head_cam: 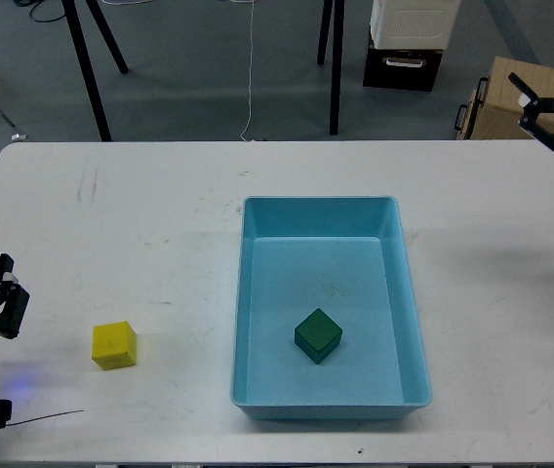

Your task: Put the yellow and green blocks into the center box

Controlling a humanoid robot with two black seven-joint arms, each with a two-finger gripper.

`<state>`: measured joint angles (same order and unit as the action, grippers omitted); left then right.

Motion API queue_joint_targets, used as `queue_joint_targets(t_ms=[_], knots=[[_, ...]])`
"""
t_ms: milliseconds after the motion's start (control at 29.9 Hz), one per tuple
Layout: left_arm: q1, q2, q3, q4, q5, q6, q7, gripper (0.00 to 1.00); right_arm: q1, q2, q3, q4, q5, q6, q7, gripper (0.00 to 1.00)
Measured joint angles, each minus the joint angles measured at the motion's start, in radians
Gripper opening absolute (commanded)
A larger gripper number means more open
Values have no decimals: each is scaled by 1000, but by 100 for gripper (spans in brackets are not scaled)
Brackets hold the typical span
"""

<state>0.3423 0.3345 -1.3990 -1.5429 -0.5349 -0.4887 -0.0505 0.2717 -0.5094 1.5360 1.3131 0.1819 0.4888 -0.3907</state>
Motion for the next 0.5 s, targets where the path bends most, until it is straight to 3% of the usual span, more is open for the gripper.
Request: queue_joint_targets(t_ms=[201,402,502], knots=[[6,3,0,-9,1,0,0,100,-313,171,155,162,24,0,1,100],[4,7,-12,-13,-7,0,-4,100,-377,263,183,172,23,0,8,100],[1,3,-22,-25,-52,0,-54,100,-378,263,182,172,19,-14,9,100]])
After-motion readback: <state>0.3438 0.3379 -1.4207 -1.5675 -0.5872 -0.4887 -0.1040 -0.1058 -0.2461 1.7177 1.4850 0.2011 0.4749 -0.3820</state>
